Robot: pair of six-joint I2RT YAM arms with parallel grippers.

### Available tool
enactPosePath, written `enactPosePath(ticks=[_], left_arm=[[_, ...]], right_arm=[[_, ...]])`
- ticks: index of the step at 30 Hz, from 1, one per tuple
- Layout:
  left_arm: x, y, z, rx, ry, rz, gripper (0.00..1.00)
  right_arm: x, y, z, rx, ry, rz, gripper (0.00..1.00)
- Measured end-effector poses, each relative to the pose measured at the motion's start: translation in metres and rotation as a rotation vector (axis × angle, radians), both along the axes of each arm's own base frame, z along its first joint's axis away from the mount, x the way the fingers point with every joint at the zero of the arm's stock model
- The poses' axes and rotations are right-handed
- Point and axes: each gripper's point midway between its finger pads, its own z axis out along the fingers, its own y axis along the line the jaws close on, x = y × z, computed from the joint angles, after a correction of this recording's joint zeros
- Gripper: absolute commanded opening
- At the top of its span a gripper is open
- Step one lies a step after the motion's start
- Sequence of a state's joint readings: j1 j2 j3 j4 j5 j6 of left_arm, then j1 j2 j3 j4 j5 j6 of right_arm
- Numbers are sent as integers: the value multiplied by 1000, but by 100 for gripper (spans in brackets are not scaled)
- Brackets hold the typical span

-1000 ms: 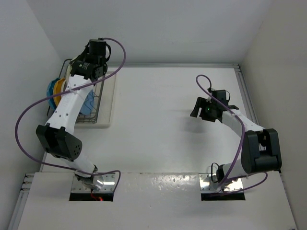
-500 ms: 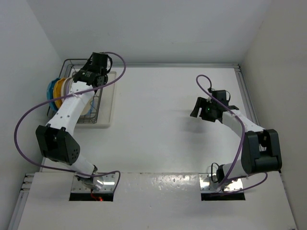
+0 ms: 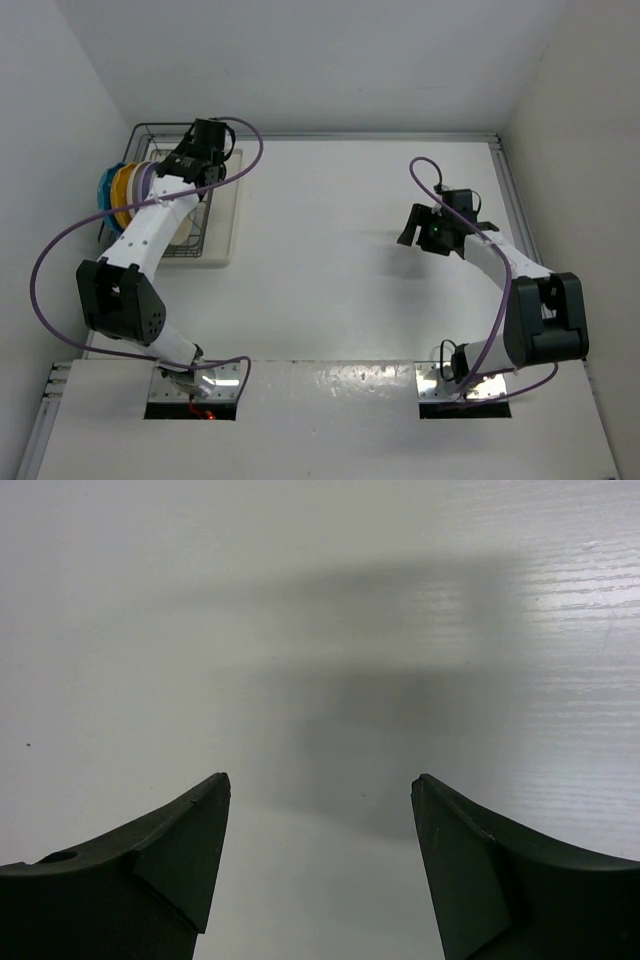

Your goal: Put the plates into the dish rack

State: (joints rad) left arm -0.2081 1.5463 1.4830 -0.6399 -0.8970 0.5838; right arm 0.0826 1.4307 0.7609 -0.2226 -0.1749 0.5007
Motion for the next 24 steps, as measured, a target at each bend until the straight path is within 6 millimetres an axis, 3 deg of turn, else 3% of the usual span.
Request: enactPosePath(ticks=[11, 15, 16, 17, 18, 22, 24], left_arm=[[5, 0, -25, -21, -8, 10, 0], [8, -1, -25, -34, -30, 12, 27], [8, -1, -26, -39, -36, 13, 46], [8, -2, -26, -43, -37, 13, 54], [8, -2, -27, -48, -38, 12, 68], [8, -5, -29, -83, -36, 7, 90], [8, -6, -26, -104, -44, 2, 92]], right_arm=[[-4, -2, 4, -10, -11, -3, 75], [-4, -3, 8, -13, -22, 2, 75], [-4, -3, 9, -13, -23, 3, 75], [-4, -3, 9, -14, -25, 3, 75], [-5, -3, 9, -15, -23, 5, 75], [-7, -3, 8, -21, -15, 10, 75], [-8, -3, 8, -22, -14, 12, 75]])
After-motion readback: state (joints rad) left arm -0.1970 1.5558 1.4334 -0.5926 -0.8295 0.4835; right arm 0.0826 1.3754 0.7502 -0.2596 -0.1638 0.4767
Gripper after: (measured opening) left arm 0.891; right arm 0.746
